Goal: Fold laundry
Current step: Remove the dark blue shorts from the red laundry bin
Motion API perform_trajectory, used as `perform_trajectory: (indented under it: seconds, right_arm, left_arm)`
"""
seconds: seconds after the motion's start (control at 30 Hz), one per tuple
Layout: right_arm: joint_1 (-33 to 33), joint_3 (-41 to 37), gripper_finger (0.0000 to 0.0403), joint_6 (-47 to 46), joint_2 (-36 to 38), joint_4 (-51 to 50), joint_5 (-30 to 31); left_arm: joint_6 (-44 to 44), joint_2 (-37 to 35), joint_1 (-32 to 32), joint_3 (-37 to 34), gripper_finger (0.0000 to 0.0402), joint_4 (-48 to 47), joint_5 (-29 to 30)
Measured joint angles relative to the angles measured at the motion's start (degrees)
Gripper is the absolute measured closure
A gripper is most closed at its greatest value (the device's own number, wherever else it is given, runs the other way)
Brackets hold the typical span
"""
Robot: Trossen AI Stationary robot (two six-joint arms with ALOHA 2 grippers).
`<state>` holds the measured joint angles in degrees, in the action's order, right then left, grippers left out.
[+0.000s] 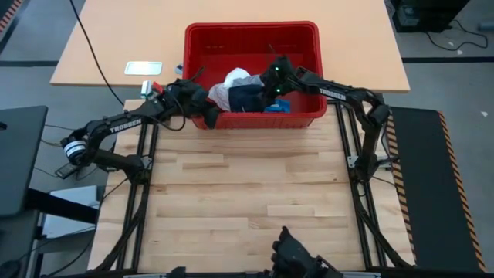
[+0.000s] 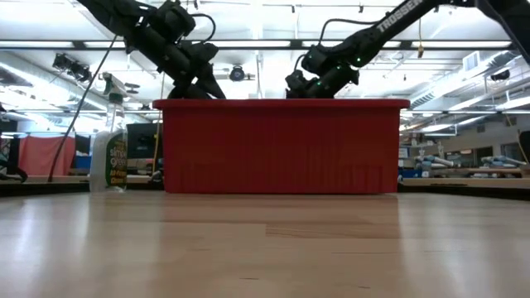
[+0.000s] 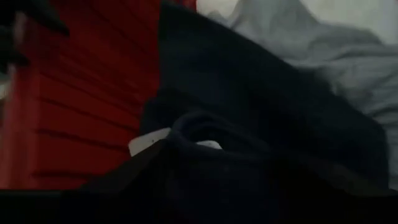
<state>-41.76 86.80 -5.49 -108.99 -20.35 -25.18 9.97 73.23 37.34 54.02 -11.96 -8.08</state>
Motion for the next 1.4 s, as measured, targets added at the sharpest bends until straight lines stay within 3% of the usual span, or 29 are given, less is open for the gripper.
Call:
perform_trajectory:
  seconds: [0.13, 0.3, 0.37, 0.67, 0.97, 1.17, 1.4]
  right_arm:
    - [0.00, 0.02, 0.0195, 0.16, -1.93, -0.62, 0.00]
    - [0.00, 0.02, 0.0345, 0.15, -2.36, -1.75, 0.06]
    - [0.05, 0.02, 0.0383, 0.54, -1.64, -1.75, 0.04]
    - [0.65, 0.19, 0.0389, 1.28, 8.19, -0.72, 2.89]
    - [6.64, 0.22, 0.0389, 11.28, 19.65, 0.15, -7.92]
    - [13.25, 0.22, 0.0389, 16.24, 25.82, 0.15, -10.48]
    - [18.62, 0.22, 0.0389, 16.23, 31.08, 0.13, -8.15]
  left_arm:
    - [-0.74, 0.00, 0.15, 0.04, 0.0218, 0.68, -0.18]
    - [-0.58, 0.00, 0.17, 0.09, 0.0219, 0.97, -0.17]
    - [-0.48, 0.00, 0.15, 0.09, 0.0219, 0.97, -0.25]
    - [-0.24, -0.31, -1.96, 0.09, 0.0237, 1.50, -0.33]
    - [-3.17, -1.73, -8.73, 1.17, 0.0241, 9.85, -0.34]
    - [-7.77, -1.71, -13.70, 7.12, 0.0195, 9.03, -0.03]
    - [-16.54, -1.69, -19.39, 14.00, 0.0122, 5.46, 4.22]
